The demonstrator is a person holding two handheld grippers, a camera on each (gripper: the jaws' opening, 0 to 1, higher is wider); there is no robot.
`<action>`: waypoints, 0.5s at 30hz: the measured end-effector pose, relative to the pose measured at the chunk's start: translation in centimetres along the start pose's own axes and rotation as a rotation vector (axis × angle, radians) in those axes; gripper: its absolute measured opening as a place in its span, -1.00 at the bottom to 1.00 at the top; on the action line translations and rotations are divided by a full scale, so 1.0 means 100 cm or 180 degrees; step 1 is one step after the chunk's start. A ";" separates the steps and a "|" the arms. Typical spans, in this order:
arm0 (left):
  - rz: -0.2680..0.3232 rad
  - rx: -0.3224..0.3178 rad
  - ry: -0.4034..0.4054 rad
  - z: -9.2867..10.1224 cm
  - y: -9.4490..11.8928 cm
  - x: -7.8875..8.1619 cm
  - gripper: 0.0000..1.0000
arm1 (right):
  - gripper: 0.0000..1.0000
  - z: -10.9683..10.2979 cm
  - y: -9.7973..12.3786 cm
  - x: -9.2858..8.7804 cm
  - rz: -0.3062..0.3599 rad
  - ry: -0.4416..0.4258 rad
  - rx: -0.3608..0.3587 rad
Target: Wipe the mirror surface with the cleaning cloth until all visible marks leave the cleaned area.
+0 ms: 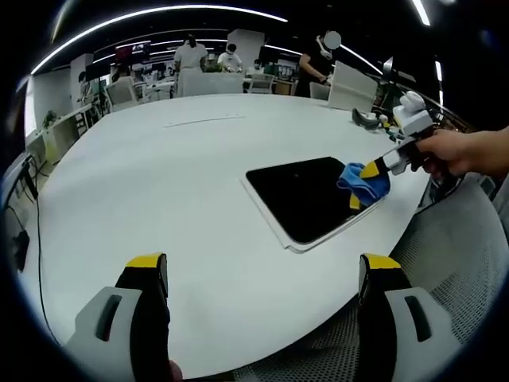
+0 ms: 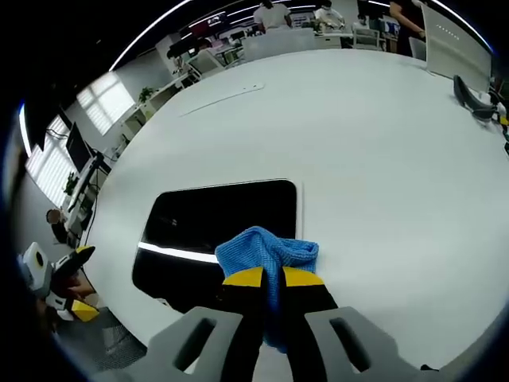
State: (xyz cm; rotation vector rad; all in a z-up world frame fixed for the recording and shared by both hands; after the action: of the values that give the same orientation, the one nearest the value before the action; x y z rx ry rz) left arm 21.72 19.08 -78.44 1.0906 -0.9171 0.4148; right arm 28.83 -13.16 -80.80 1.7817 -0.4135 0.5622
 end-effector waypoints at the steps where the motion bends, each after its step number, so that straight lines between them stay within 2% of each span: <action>1: 0.0000 0.0007 0.0004 0.000 0.000 0.000 0.98 | -0.96 0.000 0.000 0.000 0.0001 -0.0005 0.0000; 15: -0.0023 -0.0006 0.0008 0.002 0.001 -0.001 0.98 | -0.96 -0.003 0.008 -0.011 -0.0002 -0.0041 0.0008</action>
State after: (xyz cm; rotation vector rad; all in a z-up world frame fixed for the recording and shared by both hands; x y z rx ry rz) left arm 21.50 18.96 -78.42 1.0913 -0.9109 0.4092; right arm 27.41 -13.13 -80.77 1.7888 -0.4213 0.5512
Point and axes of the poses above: the point that each gripper's makers call its tool centre point, and the gripper's own axes: y roughly backward along the fingers, z roughly to its right, x roughly out of its top, the point moved 7 cm from there along y, roughly backward along the fingers, and after that the axes turned 3 degrees about y, right-handed, at the moved point
